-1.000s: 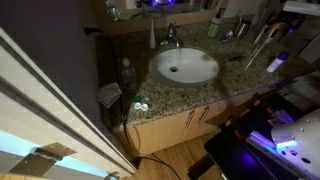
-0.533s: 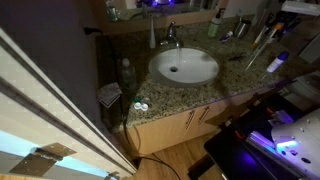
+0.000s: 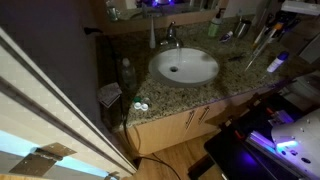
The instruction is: Move the silver bottle to the left side of the counter
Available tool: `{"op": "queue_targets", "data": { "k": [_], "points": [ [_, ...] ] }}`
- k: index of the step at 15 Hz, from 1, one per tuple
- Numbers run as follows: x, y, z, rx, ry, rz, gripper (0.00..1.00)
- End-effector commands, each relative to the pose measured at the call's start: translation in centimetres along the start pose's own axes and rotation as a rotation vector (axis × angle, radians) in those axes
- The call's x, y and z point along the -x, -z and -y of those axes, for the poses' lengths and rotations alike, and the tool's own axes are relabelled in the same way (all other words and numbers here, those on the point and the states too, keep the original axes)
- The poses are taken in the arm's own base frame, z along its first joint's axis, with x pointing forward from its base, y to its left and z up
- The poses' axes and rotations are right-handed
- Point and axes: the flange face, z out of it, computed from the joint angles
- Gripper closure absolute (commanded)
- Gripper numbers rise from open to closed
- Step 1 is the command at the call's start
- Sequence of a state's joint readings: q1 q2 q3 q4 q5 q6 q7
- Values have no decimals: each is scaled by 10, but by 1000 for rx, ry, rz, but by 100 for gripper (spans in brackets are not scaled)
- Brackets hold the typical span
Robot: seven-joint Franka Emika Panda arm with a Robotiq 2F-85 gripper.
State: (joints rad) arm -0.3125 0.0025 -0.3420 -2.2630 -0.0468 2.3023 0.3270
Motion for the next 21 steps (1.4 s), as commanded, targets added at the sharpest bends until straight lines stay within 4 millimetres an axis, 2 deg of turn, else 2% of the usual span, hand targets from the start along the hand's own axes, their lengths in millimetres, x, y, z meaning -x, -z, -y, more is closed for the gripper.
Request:
{"op": "queue_targets", "data": {
  "k": [1, 3, 5, 8, 9, 11, 12, 13, 15, 19, 20, 21],
  "points": [
    [4, 54, -5, -82, 51, -54, 69],
    [9, 99, -7, -107, 115, -127, 69],
    [24, 147, 1, -146, 211, -200, 69],
    [64, 209, 18, -191, 375, -217, 69],
    [40, 181, 13, -166, 282, -215, 44],
    [63, 211, 19, -186, 340, -227, 44],
    [68, 216, 19, -191, 349, -232, 69],
    [70, 212, 29, -168, 384, -225, 69],
    [99, 209, 63, -150, 518, -195, 69],
    [185, 213, 153, -121, 743, -153, 69],
    [201, 217, 167, -127, 812, -151, 69],
    [209, 219, 174, -125, 846, -161, 69]
  ]
}}
